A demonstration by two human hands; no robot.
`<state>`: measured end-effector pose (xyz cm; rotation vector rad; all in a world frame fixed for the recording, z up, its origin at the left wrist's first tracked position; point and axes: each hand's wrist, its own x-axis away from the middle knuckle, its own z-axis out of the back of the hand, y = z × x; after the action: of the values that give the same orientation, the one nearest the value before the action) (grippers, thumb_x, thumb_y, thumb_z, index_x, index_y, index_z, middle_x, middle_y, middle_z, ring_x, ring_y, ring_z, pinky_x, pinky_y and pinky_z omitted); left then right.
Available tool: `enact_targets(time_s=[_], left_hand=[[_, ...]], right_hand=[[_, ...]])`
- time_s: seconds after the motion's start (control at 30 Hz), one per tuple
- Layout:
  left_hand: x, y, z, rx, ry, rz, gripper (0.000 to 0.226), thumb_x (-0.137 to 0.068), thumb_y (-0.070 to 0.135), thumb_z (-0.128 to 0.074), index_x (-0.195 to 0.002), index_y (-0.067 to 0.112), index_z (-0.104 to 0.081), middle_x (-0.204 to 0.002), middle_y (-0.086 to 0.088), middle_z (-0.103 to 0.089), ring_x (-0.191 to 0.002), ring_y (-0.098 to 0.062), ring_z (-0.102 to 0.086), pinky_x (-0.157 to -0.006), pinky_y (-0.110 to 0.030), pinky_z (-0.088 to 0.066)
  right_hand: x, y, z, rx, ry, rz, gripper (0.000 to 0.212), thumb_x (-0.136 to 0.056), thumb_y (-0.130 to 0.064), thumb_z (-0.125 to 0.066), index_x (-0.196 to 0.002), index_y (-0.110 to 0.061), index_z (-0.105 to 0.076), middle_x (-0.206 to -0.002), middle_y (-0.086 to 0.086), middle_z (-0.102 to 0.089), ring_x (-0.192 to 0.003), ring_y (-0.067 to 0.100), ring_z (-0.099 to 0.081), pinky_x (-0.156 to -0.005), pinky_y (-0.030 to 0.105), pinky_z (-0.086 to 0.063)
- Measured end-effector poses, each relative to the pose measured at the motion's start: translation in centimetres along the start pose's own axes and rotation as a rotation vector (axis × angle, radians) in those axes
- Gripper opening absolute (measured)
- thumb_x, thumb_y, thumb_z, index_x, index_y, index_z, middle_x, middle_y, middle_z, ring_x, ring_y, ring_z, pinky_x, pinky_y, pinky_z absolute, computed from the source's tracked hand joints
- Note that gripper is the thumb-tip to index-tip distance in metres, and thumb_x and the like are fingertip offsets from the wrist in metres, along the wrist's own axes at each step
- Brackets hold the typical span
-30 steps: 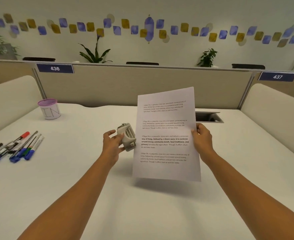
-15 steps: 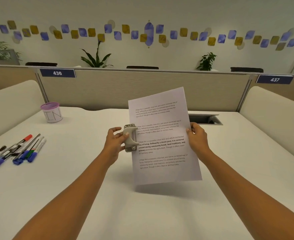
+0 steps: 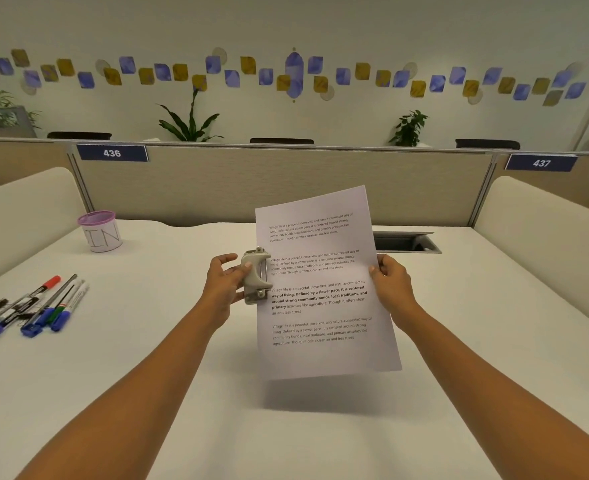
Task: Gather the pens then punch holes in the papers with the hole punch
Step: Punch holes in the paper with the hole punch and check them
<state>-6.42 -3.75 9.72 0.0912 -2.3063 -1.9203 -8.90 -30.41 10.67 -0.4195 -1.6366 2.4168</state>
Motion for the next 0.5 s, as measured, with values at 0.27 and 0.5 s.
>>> enact_targets(time_s=[0.27, 0.5], left_hand=[[-0.1, -0.8, 0.0, -0.048, 0.003, 0.056, 0.031, -0.090, 0.011, -0.057, -0.114, 0.019, -0.039, -0.092, -0.003, -0.060, -0.076, -0.015, -0.062, -0.058, -0.028, -0.048], [-0.5, -2.6, -0.3, -0.102, 0.022, 0.127, 0.030, -0.090, 0.011, -0.057, -0.113, 0.017, -0.039, -0.086, -0.002, -0.056, -0.072, -0.017, -0.058, -0.056, -0.028, -0.045]], right_hand=[[0.0, 0.8, -0.3, 0.028, -0.030, -0.057, 0.023, -0.098, -0.018, -0.039, -0.116, -0.013, -0.052, -0.104, 0.004, -0.059, -0.088, 0.023, -0.060, -0.074, 0.035, -0.050], [0.1, 2.7, -1.1, 0.031, -0.049, -0.148, 0.022, -0.097, -0.012, -0.039, -0.111, -0.010, -0.055, -0.101, 0.007, -0.060, -0.083, 0.022, -0.058, -0.070, 0.032, -0.047]])
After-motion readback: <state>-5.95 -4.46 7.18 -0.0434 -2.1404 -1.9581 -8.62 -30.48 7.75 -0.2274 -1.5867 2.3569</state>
